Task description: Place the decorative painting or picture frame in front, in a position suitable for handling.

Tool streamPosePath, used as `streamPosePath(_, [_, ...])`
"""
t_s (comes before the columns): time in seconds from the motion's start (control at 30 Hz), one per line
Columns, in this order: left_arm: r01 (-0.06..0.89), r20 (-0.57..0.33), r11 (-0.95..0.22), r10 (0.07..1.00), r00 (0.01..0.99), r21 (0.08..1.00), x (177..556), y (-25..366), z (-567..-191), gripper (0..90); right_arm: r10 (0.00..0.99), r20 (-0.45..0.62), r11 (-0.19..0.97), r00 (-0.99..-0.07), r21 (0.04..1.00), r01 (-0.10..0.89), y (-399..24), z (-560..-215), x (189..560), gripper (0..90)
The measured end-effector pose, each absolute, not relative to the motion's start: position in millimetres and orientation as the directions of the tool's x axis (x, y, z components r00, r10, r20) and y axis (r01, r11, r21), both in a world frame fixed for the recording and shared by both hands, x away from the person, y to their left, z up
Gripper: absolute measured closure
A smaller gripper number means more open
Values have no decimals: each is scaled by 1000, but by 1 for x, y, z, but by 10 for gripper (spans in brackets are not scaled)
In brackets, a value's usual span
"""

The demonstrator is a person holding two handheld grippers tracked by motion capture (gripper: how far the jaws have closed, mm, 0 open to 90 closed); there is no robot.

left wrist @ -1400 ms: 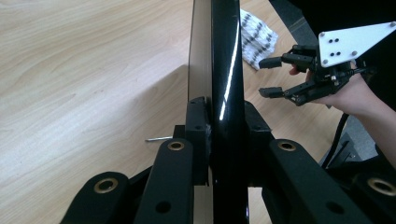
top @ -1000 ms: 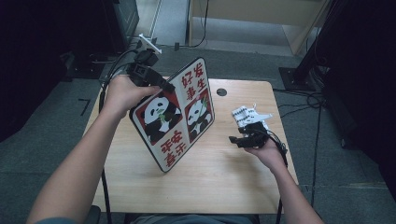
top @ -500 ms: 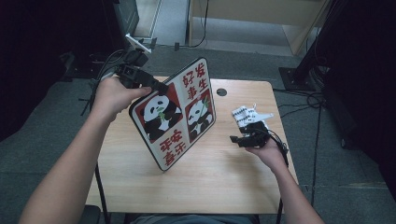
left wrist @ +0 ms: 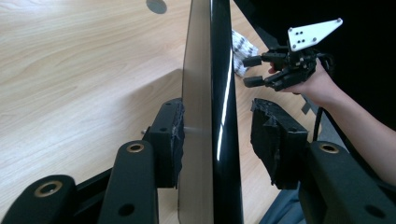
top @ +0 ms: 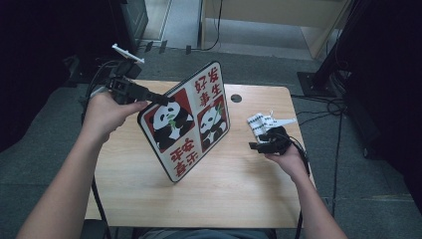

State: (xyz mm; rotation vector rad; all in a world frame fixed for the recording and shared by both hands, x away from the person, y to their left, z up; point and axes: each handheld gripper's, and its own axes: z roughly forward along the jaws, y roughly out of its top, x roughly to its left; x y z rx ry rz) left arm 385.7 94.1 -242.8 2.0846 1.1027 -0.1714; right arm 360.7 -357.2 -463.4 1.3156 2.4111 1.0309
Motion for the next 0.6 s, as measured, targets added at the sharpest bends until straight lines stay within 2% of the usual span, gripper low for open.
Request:
streamPosePath(0.27, [752, -440, -323, 653, 616, 574, 366, 110, -250, 515, 816, 159, 330, -556, 662, 673, -369, -466, 374, 454])
streamPosePath(0.6, [742, -445, -295, 648, 618, 602, 349, 125, -254, 504, 846, 126, 306, -518, 681, 665, -382, -464, 393, 476])
